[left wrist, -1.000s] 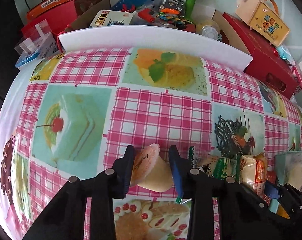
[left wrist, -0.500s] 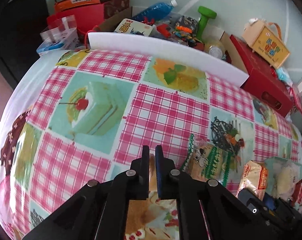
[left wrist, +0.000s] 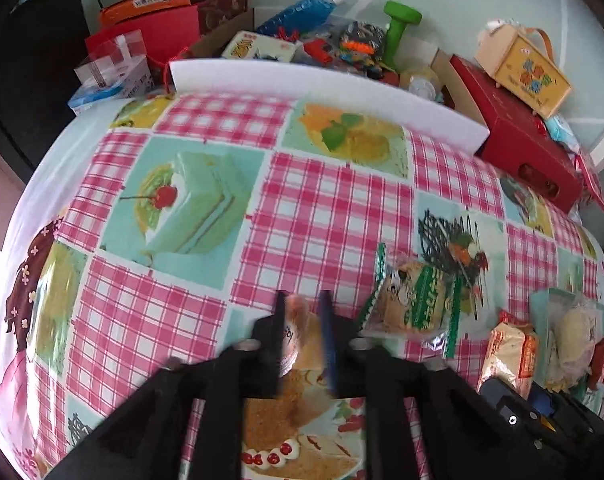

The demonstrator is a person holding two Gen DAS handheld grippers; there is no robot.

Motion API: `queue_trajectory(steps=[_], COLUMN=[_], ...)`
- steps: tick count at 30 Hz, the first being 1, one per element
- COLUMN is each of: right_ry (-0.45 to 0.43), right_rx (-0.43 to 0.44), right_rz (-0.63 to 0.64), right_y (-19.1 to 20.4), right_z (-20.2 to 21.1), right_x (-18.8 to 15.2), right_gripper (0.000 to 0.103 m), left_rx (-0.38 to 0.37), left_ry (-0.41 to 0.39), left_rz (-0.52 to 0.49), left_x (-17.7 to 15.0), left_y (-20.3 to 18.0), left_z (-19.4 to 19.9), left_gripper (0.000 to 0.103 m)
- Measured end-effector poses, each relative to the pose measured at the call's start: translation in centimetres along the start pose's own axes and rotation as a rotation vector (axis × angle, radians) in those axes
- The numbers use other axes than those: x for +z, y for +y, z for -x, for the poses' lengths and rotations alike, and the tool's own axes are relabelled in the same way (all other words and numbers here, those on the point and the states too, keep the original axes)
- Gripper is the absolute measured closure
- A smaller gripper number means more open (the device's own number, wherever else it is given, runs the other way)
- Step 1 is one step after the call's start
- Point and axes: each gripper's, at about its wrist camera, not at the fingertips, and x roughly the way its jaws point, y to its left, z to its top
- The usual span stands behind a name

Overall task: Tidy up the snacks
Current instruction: 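Carry pudding cup with left tool while right tool carries roll packet to tray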

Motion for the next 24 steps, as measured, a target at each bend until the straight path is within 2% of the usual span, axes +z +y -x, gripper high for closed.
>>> queue_trajectory(steps=[1, 2, 5, 15, 17, 24], right_ry=[0.003, 0.005, 0.009, 0.016, 0.018, 0.022], right_rx=[0.001, 0.002, 0.003, 0.002, 0.004, 0.005], right_rz=[-0.001, -0.002, -0.005, -0.004, -0.003, -0.002], right_y=[0.0, -0.1, -0.1, -0.1, -0.1, -0.2], right_z=[-0.1, -0.2, -0.3, -0.4, -0.4, -0.6], right_x=[0.0, -0.1, -0.3, -0.4, -0.4, -0.4], right_gripper=[0.065, 0.065, 0.065, 0.065, 0.065, 0.065], left_rx=[-0.001, -0.003, 0.005, 0.119, 0.106, 0.107], left_ry=[0.007, 0.007, 0.015, 0.040, 0.040, 0.020], left_rz=[-0.011, -0.022, -0.059, -0.151, -0.143, -0.148], left_x=[-0.1, -0.2, -0.5, -2.2, -2.4, -2.4], left_y=[-0.1, -0.3, -0.9, -1.8, -1.7, -1.7], left_z=[-0.1, -0.2, -0.6, -2.0, -2.2, -2.2], left_gripper=[0.049, 0.047, 0.047, 0.049, 0.057, 0.060])
